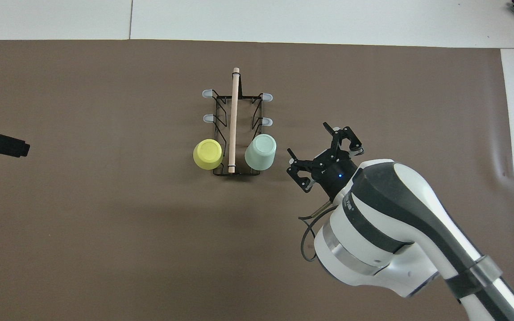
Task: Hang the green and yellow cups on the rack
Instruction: 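Open the right gripper and pull it back from the green cup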
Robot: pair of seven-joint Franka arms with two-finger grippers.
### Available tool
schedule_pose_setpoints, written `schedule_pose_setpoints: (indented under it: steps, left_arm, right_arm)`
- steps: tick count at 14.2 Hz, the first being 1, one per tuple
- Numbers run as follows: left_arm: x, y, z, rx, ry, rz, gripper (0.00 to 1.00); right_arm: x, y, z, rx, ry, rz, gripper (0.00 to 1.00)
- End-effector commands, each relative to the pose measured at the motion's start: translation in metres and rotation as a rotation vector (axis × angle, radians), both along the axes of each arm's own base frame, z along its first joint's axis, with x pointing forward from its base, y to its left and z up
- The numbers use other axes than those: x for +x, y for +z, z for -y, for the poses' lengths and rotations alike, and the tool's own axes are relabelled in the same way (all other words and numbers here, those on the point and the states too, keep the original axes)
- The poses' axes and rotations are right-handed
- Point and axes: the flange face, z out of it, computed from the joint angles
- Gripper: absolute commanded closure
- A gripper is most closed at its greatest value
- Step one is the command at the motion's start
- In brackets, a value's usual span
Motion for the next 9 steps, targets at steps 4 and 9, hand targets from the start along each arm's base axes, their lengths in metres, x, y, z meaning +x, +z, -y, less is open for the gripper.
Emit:
schedule_pose_setpoints:
  steps: [4,9]
  left_arm:
    - [-0.008,-0.003,-0.005,0.018,0.090,-0.008,0.00]
    - [-0.009,-0.004,-0.004,0.018,0.132,-0.015,0.00]
  right_arm:
    - [0.027,0.031,0.052,-0.260,0.050,0.148,0.00]
    - [0.020,0.032,0.042,-0.245,0.038,0.128,0.00]
